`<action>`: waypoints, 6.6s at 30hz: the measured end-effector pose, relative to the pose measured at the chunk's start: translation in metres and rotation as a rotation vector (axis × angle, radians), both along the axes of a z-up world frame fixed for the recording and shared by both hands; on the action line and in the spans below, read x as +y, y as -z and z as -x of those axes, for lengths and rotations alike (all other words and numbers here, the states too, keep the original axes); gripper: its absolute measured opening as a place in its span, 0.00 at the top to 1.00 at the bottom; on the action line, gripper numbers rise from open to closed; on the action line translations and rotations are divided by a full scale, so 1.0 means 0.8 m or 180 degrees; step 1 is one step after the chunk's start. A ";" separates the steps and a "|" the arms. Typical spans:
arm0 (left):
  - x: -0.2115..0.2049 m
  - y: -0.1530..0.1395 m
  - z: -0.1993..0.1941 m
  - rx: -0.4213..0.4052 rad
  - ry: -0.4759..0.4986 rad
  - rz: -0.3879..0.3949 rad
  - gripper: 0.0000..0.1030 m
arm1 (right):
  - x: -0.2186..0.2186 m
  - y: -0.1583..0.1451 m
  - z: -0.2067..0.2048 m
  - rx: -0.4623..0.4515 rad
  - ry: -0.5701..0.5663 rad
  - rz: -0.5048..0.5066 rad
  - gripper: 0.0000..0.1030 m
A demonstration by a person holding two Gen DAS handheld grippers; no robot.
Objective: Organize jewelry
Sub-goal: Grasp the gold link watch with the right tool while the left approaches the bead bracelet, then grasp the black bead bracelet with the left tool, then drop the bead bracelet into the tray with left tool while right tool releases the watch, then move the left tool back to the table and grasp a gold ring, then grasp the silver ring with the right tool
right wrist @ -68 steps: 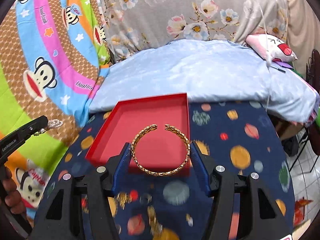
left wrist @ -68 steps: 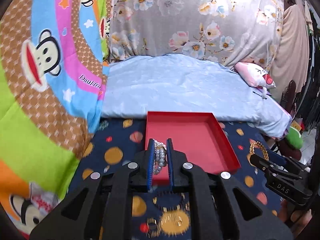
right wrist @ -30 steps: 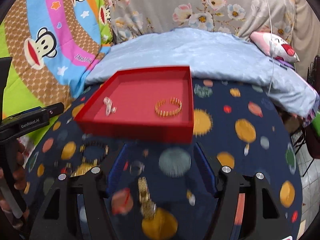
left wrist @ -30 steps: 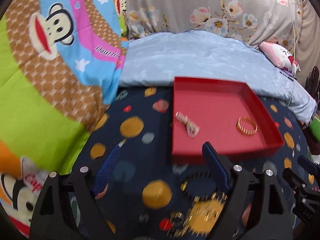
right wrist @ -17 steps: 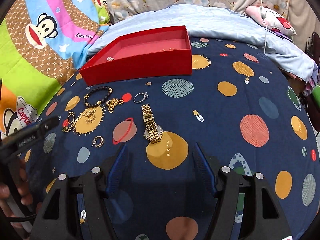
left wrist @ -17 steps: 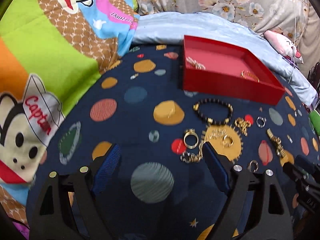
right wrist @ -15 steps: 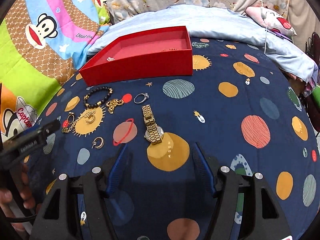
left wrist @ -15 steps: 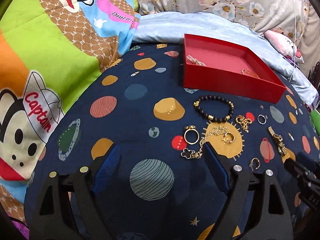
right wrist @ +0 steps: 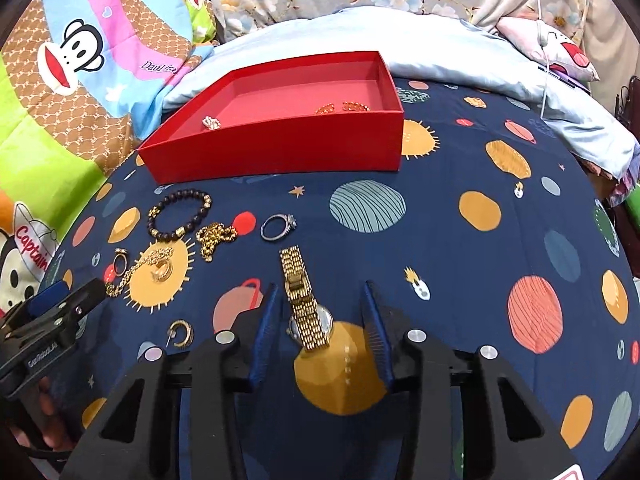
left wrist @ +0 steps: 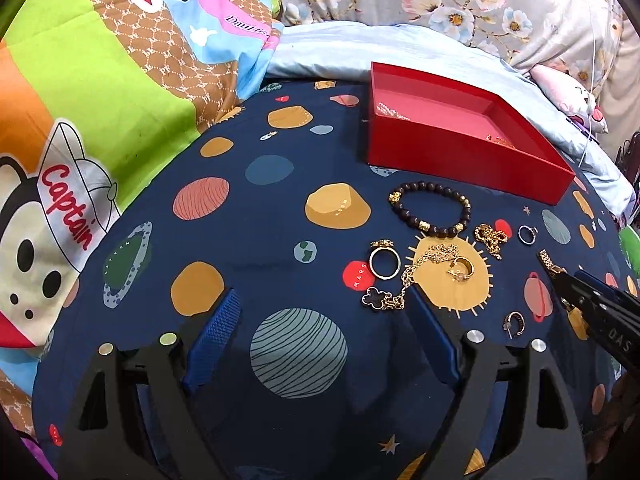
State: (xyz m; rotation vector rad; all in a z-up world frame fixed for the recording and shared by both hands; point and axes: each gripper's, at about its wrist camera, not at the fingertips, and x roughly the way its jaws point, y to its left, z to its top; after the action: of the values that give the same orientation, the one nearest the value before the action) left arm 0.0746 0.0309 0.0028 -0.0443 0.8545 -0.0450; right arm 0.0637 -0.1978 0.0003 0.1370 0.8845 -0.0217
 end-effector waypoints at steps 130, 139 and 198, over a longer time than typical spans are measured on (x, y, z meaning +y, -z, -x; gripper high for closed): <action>-0.043 -0.126 -0.169 -0.0590 0.0166 0.0221 0.28 | -0.027 -0.090 -0.106 -0.0740 -0.0040 -0.0200 0.66; -0.007 -0.076 -0.085 -0.0251 0.0108 0.0191 0.26 | -0.024 -0.050 -0.035 -0.0434 0.0005 -0.0284 0.65; -0.018 0.004 -0.044 0.0066 0.0204 0.0046 0.82 | 0.016 0.002 -0.059 -0.0005 -0.0032 -0.0173 0.90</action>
State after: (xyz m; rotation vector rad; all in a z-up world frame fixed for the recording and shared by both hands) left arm 0.1099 0.0165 -0.0007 -0.0311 0.8763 -0.1110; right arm 0.1112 -0.1854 -0.0014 0.1833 0.8845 0.0119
